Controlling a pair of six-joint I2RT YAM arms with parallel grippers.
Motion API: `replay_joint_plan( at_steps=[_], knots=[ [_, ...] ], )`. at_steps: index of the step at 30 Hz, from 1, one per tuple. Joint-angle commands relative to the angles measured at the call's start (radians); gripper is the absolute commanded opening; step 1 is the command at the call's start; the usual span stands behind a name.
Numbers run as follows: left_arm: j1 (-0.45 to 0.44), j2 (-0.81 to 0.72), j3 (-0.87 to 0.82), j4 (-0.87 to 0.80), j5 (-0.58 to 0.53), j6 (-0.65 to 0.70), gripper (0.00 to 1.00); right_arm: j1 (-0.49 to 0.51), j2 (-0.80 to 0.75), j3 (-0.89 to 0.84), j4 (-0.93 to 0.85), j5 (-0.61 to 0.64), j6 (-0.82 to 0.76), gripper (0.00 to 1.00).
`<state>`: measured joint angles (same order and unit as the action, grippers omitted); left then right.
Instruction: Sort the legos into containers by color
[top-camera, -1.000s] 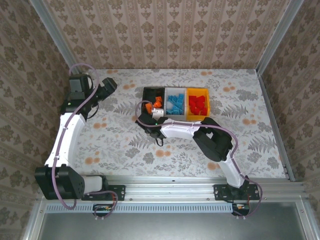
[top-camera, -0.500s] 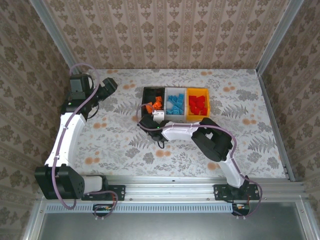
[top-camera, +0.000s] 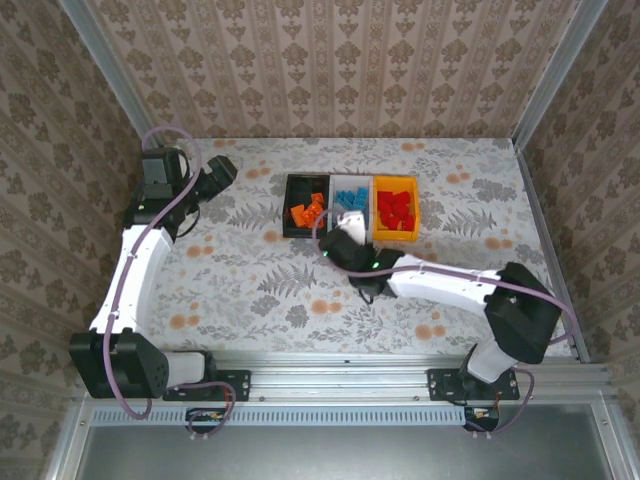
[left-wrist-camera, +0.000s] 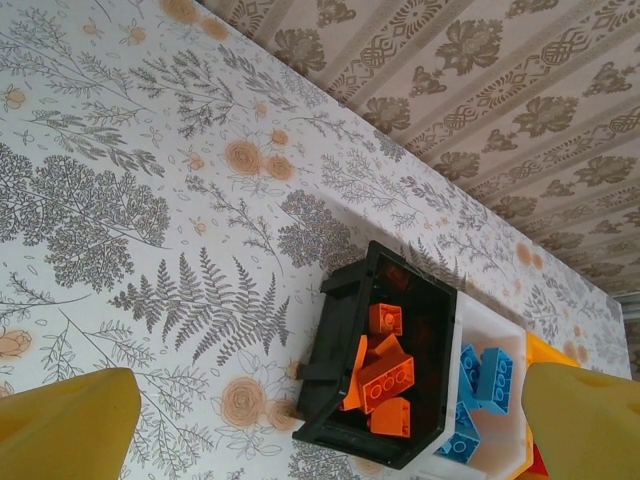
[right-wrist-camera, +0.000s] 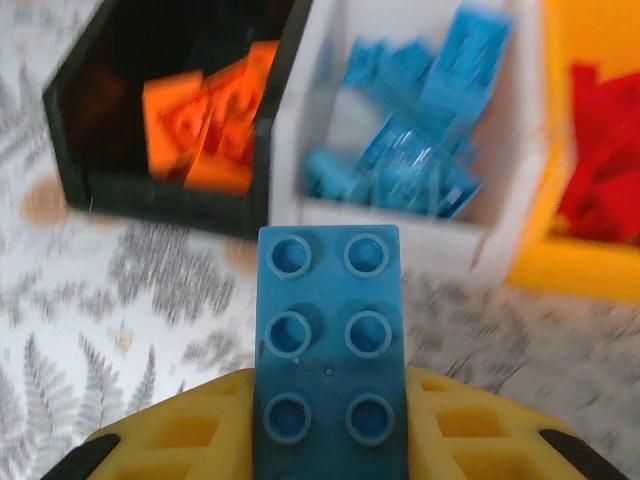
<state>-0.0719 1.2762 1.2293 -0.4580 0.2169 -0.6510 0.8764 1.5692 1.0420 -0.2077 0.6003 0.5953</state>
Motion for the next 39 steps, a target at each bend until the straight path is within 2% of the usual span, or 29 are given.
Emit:
replay_joint_plan(
  at_steps=[1,5,9,13,15,17,18,21,25,28,30,33,34,36,37,39],
  knots=[
    [-0.014,0.019,0.002,0.018,0.027,0.005,1.0,-0.131,0.05,0.094,-0.013,-0.096,-0.11,0.25],
    [-0.047,0.04,0.007,0.009,0.01,0.023,1.0,-0.255,0.251,0.323,-0.111,-0.226,-0.179,0.25],
    [-0.066,0.061,0.018,-0.002,0.009,0.038,1.0,-0.313,0.382,0.486,-0.148,-0.299,-0.284,0.26],
    [-0.069,0.07,0.021,-0.004,0.016,0.037,1.0,-0.341,0.464,0.598,-0.204,-0.356,-0.309,0.28],
    [-0.068,0.07,0.024,-0.007,0.016,0.035,1.0,-0.341,0.467,0.613,-0.203,-0.369,-0.331,0.35],
    [-0.069,0.066,0.024,-0.008,0.012,0.033,1.0,-0.341,0.451,0.617,-0.208,-0.365,-0.338,0.5],
    [-0.069,0.063,0.022,-0.004,0.012,0.031,0.99,-0.341,0.433,0.612,-0.208,-0.357,-0.336,0.57],
    [-0.069,0.06,0.022,-0.004,0.015,0.03,0.99,-0.337,0.347,0.564,-0.185,-0.351,-0.322,0.66],
    [-0.071,0.055,0.024,-0.002,0.01,0.038,1.0,-0.325,0.177,0.449,-0.116,-0.334,-0.294,0.72],
    [-0.077,0.029,0.037,-0.007,-0.018,0.077,1.0,-0.301,-0.027,0.27,0.025,-0.32,-0.29,0.78],
    [-0.099,-0.022,0.035,-0.001,-0.101,0.138,1.0,-0.278,-0.198,0.12,0.137,-0.298,-0.311,1.0],
    [-0.156,-0.136,-0.027,0.074,-0.294,0.237,1.0,-0.249,-0.396,-0.047,0.22,-0.26,-0.416,1.0],
    [-0.174,-0.178,-0.058,0.112,-0.362,0.247,1.0,-0.245,-0.446,-0.088,0.232,-0.224,-0.404,1.0],
    [-0.221,-0.261,-0.177,0.302,-0.497,0.211,1.0,-0.247,-0.53,-0.189,0.355,-0.169,-0.433,1.0],
    [-0.237,-0.288,-0.232,0.385,-0.518,0.202,1.0,-0.249,-0.547,-0.226,0.413,-0.142,-0.489,1.0],
    [-0.268,-0.317,-0.325,0.508,-0.502,0.242,1.0,-0.26,-0.552,-0.243,0.404,-0.034,-0.509,1.0]
  ],
)
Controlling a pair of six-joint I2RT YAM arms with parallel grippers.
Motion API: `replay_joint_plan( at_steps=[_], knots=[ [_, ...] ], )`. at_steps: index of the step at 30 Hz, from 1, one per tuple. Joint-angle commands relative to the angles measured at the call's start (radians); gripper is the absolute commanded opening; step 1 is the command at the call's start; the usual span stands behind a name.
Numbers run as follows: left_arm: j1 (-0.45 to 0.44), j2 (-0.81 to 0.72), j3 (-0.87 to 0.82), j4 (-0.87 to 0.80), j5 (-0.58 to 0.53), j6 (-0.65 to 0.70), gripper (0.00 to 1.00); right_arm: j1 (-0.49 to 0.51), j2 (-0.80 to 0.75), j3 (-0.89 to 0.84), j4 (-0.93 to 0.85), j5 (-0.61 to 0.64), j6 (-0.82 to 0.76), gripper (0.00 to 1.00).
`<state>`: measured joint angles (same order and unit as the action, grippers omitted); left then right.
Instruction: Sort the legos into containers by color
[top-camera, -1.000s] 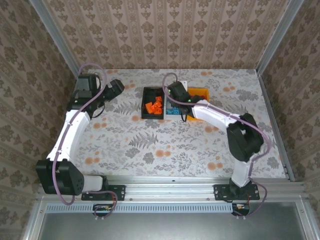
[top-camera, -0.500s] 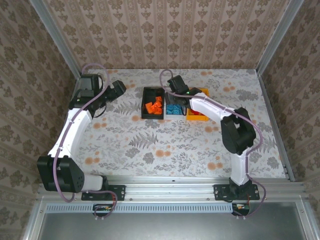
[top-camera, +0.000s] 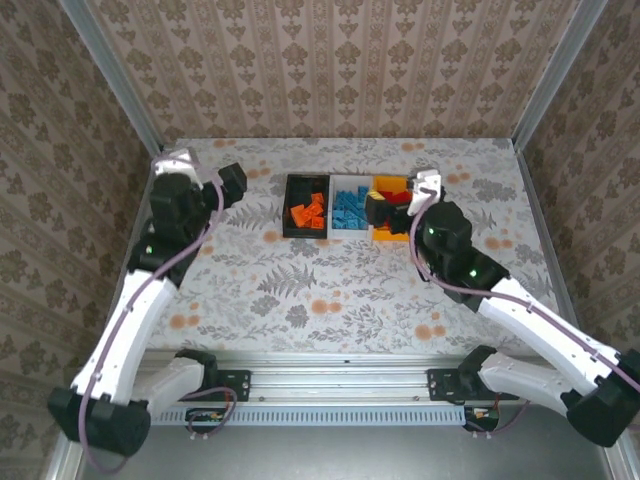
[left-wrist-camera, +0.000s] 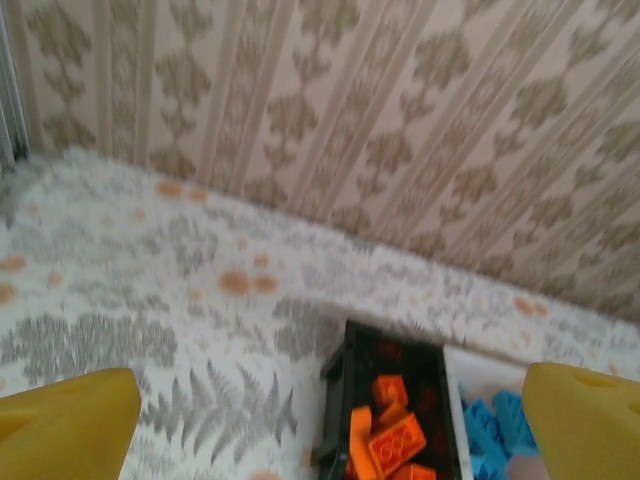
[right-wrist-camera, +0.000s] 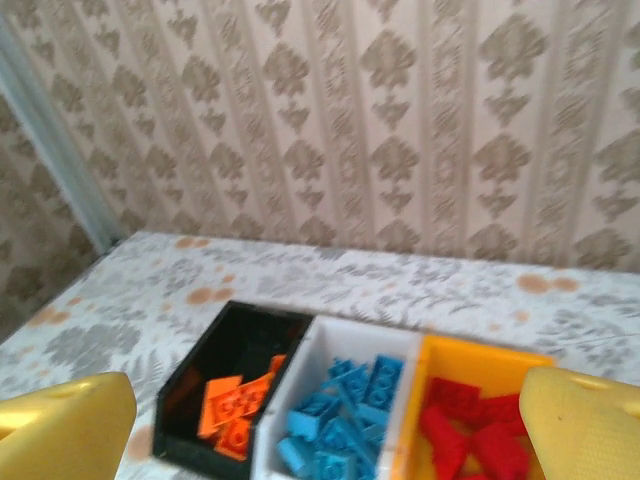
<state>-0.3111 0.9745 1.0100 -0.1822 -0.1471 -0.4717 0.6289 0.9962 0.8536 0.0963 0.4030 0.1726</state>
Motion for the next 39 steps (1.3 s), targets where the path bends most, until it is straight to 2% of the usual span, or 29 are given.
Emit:
replay_joint_plan(
  at_steps=[1,2,4,6,9,11,14,15,17,18,19,20,22,25,26,27,28,31,37,39],
  knots=[
    [-0.04,-0.016,-0.125,0.232,-0.146,0.074,1.0,-0.022,0.024,-0.041,0.075,0.203,-0.082,1.0],
    [-0.052,-0.01,-0.146,0.23,-0.175,0.101,1.0,-0.042,0.021,-0.045,0.069,0.211,-0.101,1.0],
    [-0.058,-0.009,-0.246,0.321,-0.212,0.219,1.0,-0.07,-0.007,-0.139,0.215,0.197,-0.223,1.0],
    [-0.059,-0.042,-0.413,0.535,-0.199,0.412,1.0,-0.109,-0.038,-0.289,0.439,0.13,-0.393,1.0],
    [-0.045,-0.054,-0.596,0.749,-0.214,0.591,1.0,-0.217,-0.04,-0.405,0.491,0.07,-0.394,1.0],
    [-0.017,0.0,-0.652,0.798,-0.222,0.643,1.0,-0.287,-0.011,-0.451,0.504,0.022,-0.358,1.0],
    [0.061,0.122,-0.714,0.897,-0.142,0.599,1.0,-0.366,0.065,-0.525,0.597,-0.035,-0.3,1.0],
    [0.095,0.167,-0.729,0.941,-0.098,0.576,1.0,-0.397,0.091,-0.547,0.633,-0.09,-0.275,1.0],
    [0.138,0.244,-0.732,0.95,-0.038,0.593,1.0,-0.447,0.163,-0.584,0.734,-0.148,-0.237,1.0],
    [0.169,0.295,-0.738,1.014,0.009,0.578,1.0,-0.461,0.203,-0.595,0.774,-0.159,-0.235,1.0],
    [0.183,0.328,-0.734,1.049,0.031,0.582,1.0,-0.473,0.242,-0.601,0.808,-0.177,-0.235,1.0],
    [0.189,0.329,-0.712,1.0,0.049,0.588,1.0,-0.489,0.294,-0.61,0.863,-0.203,-0.229,1.0],
    [0.229,0.372,-0.685,1.005,0.116,0.582,1.0,-0.516,0.384,-0.623,0.971,-0.248,-0.219,1.0],
    [0.272,0.513,-0.685,1.132,0.174,0.563,1.0,-0.559,0.552,-0.591,1.065,-0.318,-0.2,1.0],
    [0.281,0.566,-0.681,1.198,0.198,0.568,1.0,-0.562,0.564,-0.587,1.076,-0.322,-0.197,1.0],
    [0.29,0.565,-0.671,1.171,0.22,0.571,1.0,-0.568,0.532,-0.569,0.988,-0.3,-0.181,1.0],
    [0.294,0.539,-0.646,1.069,0.212,0.553,1.0,-0.577,0.52,-0.542,0.915,-0.291,-0.162,1.0],
    [0.318,0.553,-0.599,1.008,0.201,0.516,1.0,-0.603,0.537,-0.435,0.743,-0.298,-0.132,1.0],
    [0.313,0.56,-0.6,1.02,0.188,0.52,1.0,-0.608,0.539,-0.447,0.767,-0.308,-0.131,1.0],
    [0.289,0.557,-0.603,1.023,0.144,0.535,1.0,-0.606,0.537,-0.45,0.771,-0.306,-0.135,1.0]
  ],
)
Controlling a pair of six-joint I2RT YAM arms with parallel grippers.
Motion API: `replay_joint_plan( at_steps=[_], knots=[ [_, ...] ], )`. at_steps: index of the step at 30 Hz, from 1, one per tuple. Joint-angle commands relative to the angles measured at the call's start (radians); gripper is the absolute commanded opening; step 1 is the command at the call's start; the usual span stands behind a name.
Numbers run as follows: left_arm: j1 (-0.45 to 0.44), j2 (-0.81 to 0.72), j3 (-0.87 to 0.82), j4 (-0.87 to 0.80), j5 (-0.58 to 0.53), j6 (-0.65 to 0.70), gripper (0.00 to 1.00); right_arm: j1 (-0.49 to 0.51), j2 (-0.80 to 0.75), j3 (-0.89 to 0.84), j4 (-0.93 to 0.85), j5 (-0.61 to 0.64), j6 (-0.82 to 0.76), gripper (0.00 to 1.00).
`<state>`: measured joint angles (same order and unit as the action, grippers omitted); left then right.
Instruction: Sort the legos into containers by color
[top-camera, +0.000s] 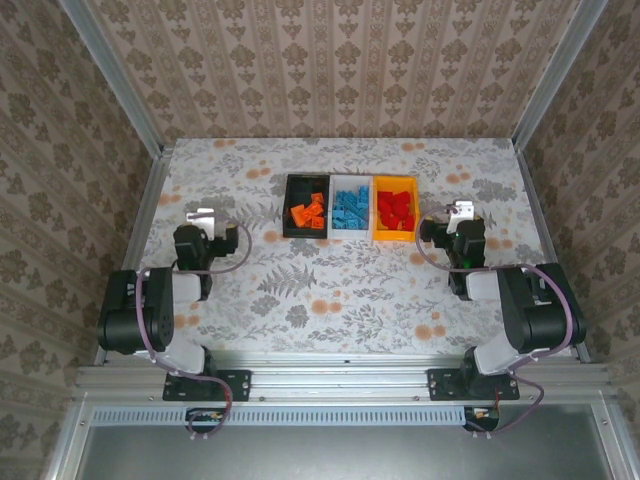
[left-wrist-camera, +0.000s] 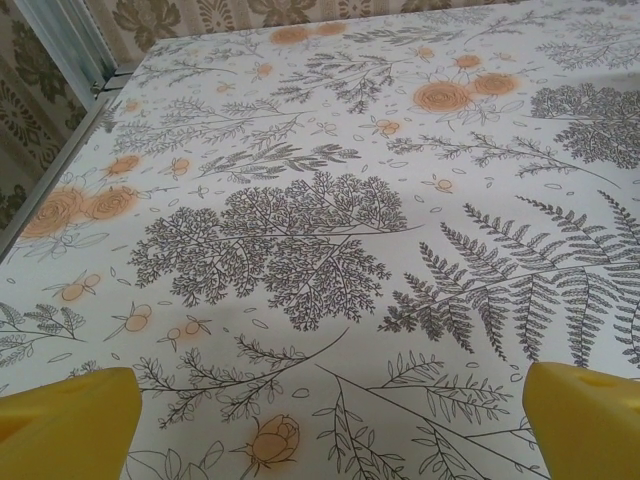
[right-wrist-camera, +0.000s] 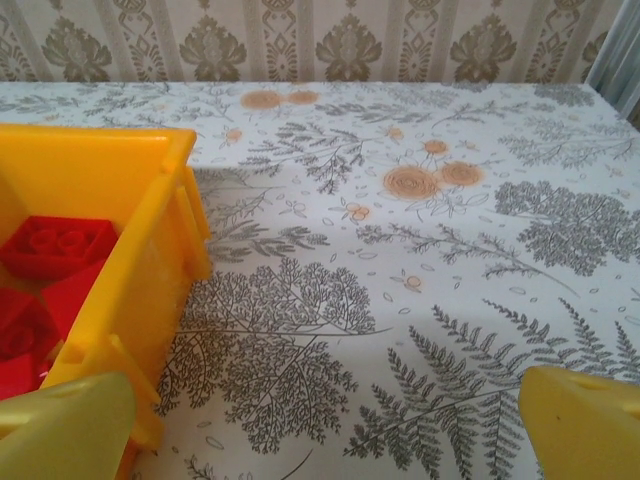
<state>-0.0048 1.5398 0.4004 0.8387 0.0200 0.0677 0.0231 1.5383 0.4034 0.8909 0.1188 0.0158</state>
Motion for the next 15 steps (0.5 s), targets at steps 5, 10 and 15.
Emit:
replay_joint_plan(
  at_steps=[5,10,15],
  knots=[
    [-0.021,-0.007,0.006,0.003,-0.032,-0.005,1.0,0.005,-0.006,-0.002,-0.021,-0.022,0.015,1.0],
    [-0.019,-0.008,0.006,0.002,-0.031,-0.006,1.0,0.005,-0.005,-0.001,-0.021,-0.022,0.014,1.0],
    [-0.018,-0.008,0.008,0.001,-0.026,-0.006,1.0,0.005,-0.005,-0.002,-0.02,-0.021,0.015,1.0]
  ],
)
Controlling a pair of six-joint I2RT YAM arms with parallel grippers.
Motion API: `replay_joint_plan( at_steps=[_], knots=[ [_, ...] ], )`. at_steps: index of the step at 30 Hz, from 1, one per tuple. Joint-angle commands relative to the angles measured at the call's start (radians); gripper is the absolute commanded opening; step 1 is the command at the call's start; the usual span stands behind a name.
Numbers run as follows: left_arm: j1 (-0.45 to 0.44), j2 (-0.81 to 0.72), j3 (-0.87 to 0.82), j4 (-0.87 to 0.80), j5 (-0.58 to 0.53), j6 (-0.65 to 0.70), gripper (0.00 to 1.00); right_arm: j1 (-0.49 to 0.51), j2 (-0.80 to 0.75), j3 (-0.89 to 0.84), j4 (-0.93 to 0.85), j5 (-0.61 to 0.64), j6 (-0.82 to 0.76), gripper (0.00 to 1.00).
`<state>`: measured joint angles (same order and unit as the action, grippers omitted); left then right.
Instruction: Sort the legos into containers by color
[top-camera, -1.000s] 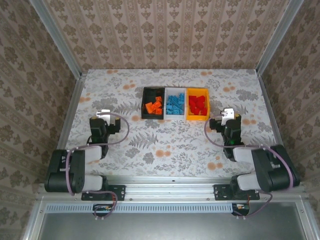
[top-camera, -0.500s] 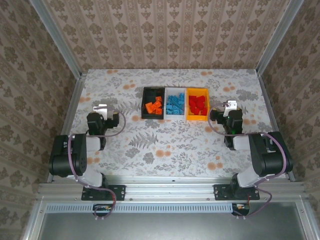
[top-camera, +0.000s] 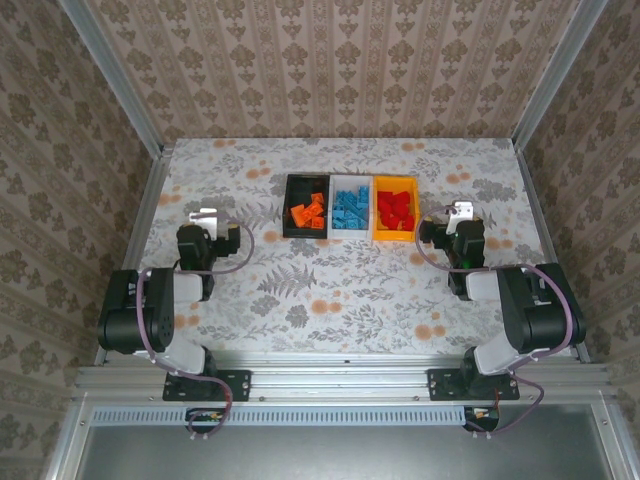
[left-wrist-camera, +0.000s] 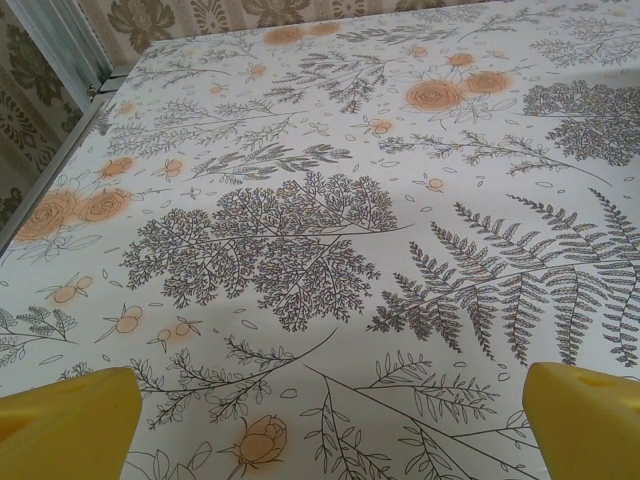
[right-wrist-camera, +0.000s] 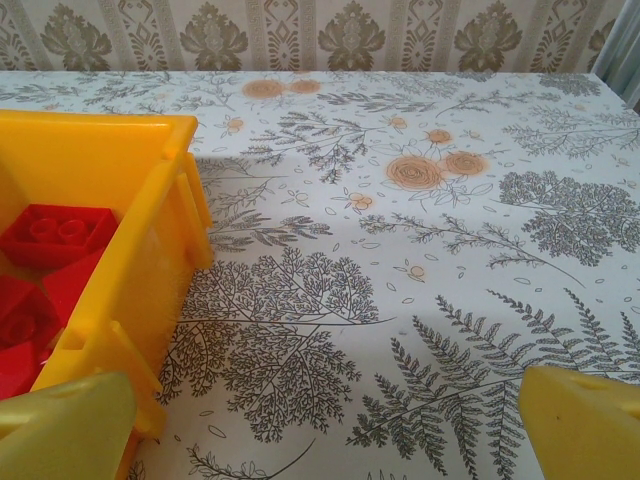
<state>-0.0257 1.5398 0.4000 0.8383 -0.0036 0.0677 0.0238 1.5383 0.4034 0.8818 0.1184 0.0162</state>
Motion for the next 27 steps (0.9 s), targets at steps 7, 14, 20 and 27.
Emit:
replay_joint_plan(
  at_steps=[7,14,20,27],
  knots=[
    [0.003,-0.007,0.008,-0.002,-0.001,-0.006,1.0,0.004,-0.005,0.0,-0.011,-0.021,0.014,1.0],
    [0.007,-0.006,0.01,-0.001,0.006,-0.008,1.0,0.004,-0.005,-0.001,-0.01,-0.022,0.015,1.0],
    [0.006,-0.007,0.01,-0.001,0.006,-0.007,1.0,0.004,-0.005,-0.001,-0.01,-0.022,0.014,1.0],
    [0.019,-0.007,0.005,0.009,0.1,0.013,1.0,0.004,-0.004,-0.001,-0.012,-0.022,0.014,1.0]
  ],
)
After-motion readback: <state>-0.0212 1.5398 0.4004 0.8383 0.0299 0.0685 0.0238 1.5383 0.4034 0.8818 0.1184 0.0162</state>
